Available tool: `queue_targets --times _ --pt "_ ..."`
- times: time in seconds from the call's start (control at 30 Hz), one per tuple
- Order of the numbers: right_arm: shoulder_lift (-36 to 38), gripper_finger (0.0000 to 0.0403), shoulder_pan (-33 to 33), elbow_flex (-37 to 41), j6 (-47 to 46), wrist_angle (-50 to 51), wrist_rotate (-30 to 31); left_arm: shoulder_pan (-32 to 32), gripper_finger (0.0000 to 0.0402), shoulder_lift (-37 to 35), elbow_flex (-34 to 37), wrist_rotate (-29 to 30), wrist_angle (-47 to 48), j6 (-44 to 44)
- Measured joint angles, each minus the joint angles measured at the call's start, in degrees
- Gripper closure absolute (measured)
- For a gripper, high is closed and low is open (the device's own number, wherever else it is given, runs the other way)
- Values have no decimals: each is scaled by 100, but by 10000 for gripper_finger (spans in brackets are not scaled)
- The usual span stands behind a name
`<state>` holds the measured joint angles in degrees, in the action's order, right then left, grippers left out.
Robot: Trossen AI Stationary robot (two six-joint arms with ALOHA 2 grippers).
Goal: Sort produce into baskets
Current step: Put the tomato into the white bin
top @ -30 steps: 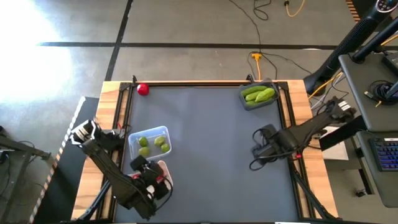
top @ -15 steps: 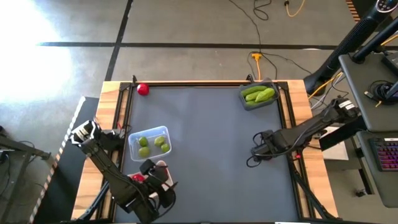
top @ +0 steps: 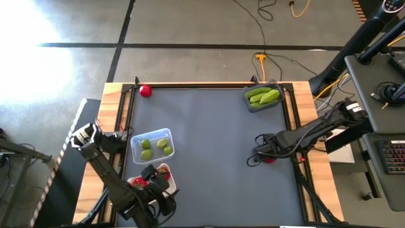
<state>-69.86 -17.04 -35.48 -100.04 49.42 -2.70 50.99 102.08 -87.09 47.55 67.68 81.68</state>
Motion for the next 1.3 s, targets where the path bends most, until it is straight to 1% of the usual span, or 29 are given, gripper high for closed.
queue_targets --times 0.1,0.13,0.23,0.3,0.37,0.43,0.5,0.6,0.67,0.77,0.87,0.97,1.13,1.23,1.3 --pt "-23 105 9 -5 -82 -139 141 70 50 -24 22 -2 91 42" --pt "-36 109 9 -40 -24 -252 245 90 50 -31 22 -2 96 43" --pt "-211 109 9 -373 361 -945 662 145 51 -40 38 -2 127 43" --pt "-472 109 9 -736 830 -1399 963 157 52 -57 61 -6 125 43" --pt "-948 109 52 -1183 1442 -1710 1201 150 52 -85 65 67 126 47" --pt "-1577 109 141 -1709 2120 -1691 1210 148 52 -97 65 267 123 60" --pt "-2281 109 199 -2374 2775 -1725 1105 146 52 -98 66 400 108 80" --pt "-3249 109 208 -3496 3691 -1662 869 148 52 -98 66 348 32 96" --pt "-3786 103 168 -4318 4311 -1494 868 148 52 -98 66 218 -48 203" --pt "-4502 93 151 -5375 4986 -700 926 165 52 -90 66 89 -169 411" --pt "-5087 85 157 -6135 5657 13 1097 207 52 -83 66 -48 -239 479" --pt "-5410 69 138 -6632 6109 167 1153 213 52 -83 66 -227 -236 606" --pt "-5487 26 93 -7127 6291 497 1130 153 52 -79 120 -243 -335 546" --pt "-5319 14 10 -7375 6482 940 1138 39 51 -135 322 -492 -873 239" --pt "-5168 11 -82 -7515 6571 1278 1194 -51 51 -221 583 -505 -1381 68"
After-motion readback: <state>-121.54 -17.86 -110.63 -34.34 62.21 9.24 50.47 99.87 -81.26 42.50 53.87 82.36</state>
